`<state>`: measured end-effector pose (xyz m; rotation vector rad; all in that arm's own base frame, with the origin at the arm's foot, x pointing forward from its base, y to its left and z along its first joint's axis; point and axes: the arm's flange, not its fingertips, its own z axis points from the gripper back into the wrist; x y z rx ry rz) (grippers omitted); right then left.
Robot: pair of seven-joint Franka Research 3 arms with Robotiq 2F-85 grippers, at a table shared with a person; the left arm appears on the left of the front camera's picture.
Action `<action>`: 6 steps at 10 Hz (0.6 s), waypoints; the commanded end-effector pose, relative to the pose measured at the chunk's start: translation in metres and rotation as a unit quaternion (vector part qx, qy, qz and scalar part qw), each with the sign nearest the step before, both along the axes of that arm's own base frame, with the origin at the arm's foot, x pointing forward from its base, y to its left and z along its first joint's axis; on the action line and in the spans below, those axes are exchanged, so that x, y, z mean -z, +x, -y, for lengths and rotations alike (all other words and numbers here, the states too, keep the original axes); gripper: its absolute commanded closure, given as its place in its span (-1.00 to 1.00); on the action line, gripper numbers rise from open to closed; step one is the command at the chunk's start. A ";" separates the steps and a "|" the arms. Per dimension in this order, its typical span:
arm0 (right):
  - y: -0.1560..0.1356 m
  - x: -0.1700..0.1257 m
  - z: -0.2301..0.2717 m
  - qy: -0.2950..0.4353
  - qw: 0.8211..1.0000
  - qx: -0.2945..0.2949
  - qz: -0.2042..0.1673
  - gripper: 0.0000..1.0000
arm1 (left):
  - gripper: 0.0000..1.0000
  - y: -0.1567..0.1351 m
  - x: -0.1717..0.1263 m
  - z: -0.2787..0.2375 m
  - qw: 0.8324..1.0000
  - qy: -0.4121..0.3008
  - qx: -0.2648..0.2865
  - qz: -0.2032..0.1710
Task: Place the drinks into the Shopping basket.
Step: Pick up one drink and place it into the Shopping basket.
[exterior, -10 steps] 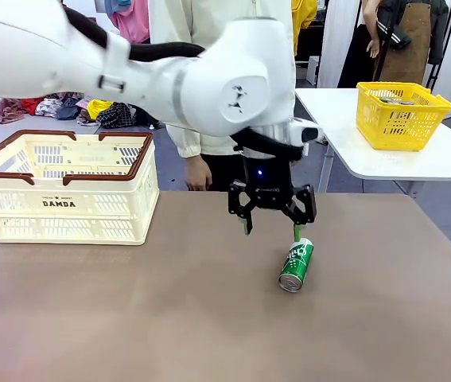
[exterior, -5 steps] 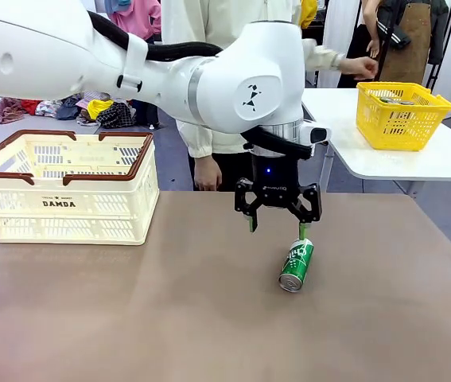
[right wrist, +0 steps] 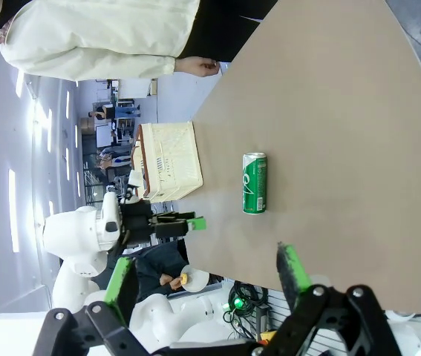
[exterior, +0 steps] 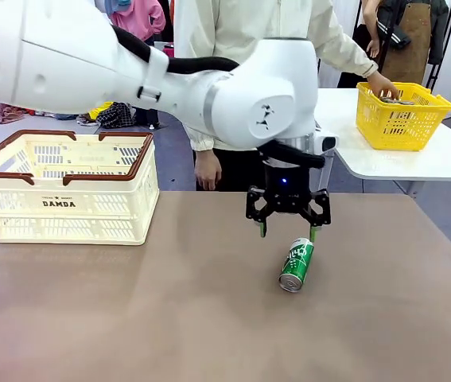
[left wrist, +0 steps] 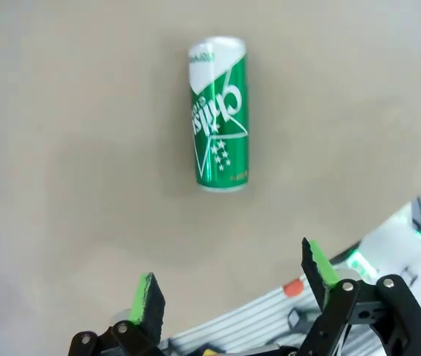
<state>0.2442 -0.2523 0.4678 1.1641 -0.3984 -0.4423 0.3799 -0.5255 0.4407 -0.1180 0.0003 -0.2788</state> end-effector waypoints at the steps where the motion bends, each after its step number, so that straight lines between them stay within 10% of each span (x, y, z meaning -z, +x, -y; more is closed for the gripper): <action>1: -0.001 0.000 0.001 0.000 1.000 -0.003 0.009 -1.00 | -1.00 0.011 0.010 0.036 0.995 0.055 -0.077 -0.008; 6: -0.001 0.000 0.001 0.000 1.000 -0.003 0.009 -1.00 | -1.00 0.038 0.027 0.059 0.996 0.053 -0.066 -0.017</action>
